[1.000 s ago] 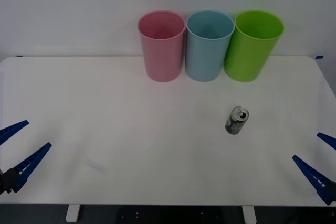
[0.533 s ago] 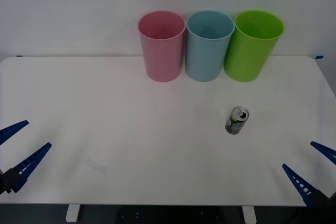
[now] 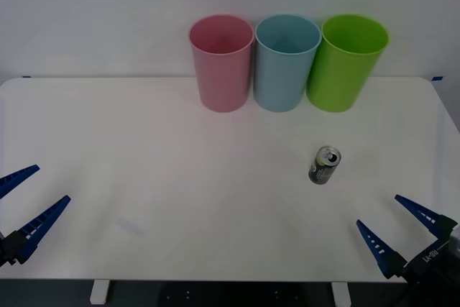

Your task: Grasp the object on the table and drop it into the matching bin: aluminum can to the light blue bin, PET bottle to the pink bin.

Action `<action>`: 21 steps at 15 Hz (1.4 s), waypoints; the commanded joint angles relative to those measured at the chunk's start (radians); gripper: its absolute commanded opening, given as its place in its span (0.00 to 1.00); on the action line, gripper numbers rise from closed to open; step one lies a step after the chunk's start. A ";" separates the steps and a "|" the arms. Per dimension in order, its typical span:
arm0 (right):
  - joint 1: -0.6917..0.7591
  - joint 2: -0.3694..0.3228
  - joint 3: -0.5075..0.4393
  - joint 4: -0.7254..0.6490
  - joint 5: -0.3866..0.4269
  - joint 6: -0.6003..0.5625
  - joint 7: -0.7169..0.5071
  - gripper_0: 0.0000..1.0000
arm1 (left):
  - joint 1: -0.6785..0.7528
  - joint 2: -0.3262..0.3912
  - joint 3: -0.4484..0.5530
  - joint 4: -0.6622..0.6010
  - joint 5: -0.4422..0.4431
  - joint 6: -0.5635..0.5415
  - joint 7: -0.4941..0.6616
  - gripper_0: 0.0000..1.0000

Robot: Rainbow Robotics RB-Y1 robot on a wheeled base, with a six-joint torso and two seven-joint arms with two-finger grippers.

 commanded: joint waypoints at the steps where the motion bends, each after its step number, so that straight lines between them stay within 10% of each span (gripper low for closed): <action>1: -0.057 0.002 0.035 0.076 -0.025 0.019 0.064 1.00 | 0.000 0.000 0.000 0.000 0.000 0.000 0.000 1.00; 21: -0.365 0.106 0.220 0.256 0.058 0.347 0.122 1.00 | 0.000 0.000 0.000 0.000 0.000 0.000 0.000 1.00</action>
